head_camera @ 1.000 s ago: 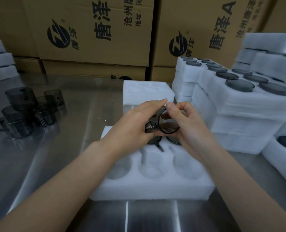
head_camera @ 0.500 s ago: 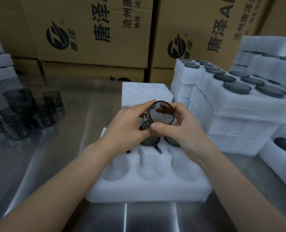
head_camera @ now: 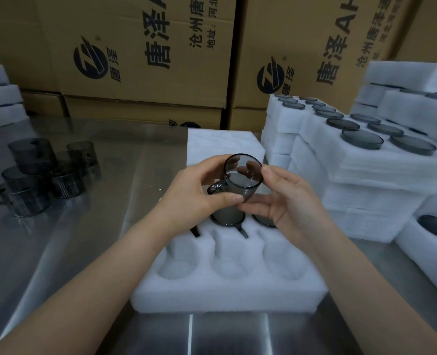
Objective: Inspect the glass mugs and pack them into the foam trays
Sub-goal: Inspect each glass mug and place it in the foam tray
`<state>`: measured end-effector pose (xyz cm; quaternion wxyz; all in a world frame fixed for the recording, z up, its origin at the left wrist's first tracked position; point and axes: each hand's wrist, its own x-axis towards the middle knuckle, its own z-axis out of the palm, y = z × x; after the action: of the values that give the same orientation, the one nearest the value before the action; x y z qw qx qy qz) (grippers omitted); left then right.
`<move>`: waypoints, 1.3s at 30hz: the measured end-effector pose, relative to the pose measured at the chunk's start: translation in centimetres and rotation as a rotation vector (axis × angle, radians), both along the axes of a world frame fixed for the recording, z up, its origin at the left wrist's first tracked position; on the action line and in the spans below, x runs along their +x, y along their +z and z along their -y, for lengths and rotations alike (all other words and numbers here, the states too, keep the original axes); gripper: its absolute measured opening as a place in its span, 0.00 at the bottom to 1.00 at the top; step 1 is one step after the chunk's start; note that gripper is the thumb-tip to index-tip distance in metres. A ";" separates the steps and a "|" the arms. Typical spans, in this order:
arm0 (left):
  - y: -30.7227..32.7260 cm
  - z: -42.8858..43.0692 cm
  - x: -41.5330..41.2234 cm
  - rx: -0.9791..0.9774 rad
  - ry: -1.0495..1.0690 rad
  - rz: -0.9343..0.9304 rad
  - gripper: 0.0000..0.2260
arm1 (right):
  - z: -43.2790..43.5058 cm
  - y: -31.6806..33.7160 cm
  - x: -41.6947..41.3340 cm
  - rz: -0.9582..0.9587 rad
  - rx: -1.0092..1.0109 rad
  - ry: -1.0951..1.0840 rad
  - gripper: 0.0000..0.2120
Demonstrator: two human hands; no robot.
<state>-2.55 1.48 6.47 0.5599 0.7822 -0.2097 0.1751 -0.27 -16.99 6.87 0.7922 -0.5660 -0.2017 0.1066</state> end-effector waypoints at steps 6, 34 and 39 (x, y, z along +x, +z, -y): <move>0.1 0.2 -0.4 0.207 0.061 0.157 0.28 | -0.4 -0.2 0.0 0.005 0.031 -0.062 0.08; 0.0 0.2 -0.7 -0.022 0.105 0.115 0.25 | -0.2 0.0 -0.2 0.166 -0.107 0.042 0.27; 0.3 0.4 -0.9 0.097 0.065 0.088 0.28 | -0.5 -0.1 -0.2 0.268 -0.178 -0.067 0.23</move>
<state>-3.47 1.08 6.75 0.5054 0.8064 -0.2168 0.2173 -0.52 -16.54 6.73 0.7080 -0.6497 -0.2761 0.0210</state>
